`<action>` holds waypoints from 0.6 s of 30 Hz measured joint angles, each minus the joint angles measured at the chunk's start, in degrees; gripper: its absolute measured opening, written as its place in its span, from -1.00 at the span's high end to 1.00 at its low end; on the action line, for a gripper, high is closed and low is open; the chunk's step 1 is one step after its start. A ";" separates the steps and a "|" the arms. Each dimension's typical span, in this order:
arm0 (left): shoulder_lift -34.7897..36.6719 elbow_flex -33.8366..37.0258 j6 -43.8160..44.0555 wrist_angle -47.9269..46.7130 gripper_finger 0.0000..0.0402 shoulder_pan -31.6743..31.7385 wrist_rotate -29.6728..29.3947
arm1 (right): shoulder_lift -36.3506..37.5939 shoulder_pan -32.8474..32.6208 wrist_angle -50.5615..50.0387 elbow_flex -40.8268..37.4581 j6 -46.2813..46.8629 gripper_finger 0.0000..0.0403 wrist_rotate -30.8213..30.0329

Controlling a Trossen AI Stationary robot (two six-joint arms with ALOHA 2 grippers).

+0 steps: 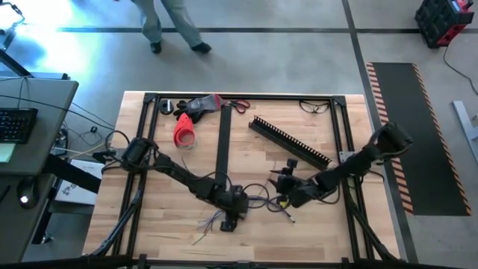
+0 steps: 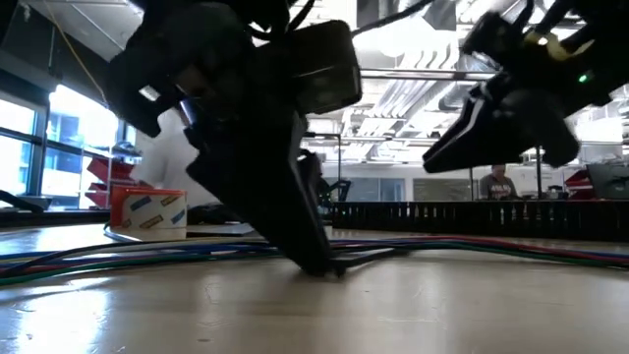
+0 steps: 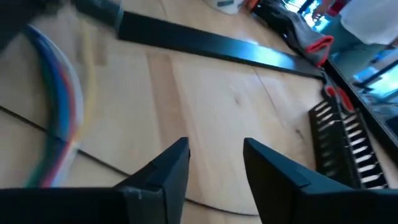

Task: Ziptie cables
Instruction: Wrap the black zip tie on the cables

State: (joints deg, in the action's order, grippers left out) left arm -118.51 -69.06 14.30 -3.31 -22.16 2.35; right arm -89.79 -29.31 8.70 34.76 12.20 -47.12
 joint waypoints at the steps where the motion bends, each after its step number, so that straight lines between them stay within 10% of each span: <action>1: -0.51 0.09 0.05 2.53 0.58 -0.31 0.58 | 0.14 -0.76 -0.03 0.00 1.29 0.28 -0.27; 7: -3.91 0.09 -2.81 21.16 0.58 -2.24 2.71 | 0.17 -4.63 0.18 0.00 8.38 0.27 -2.19; 18: 6.80 0.09 -8.39 4.95 0.58 -2.87 -12.98 | -7.60 -8.34 13.40 2.54 8.18 0.27 12.08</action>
State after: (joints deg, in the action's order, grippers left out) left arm -111.71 -68.97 5.91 1.64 -25.04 -10.63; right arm -97.39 -37.65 22.11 37.30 20.38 -35.04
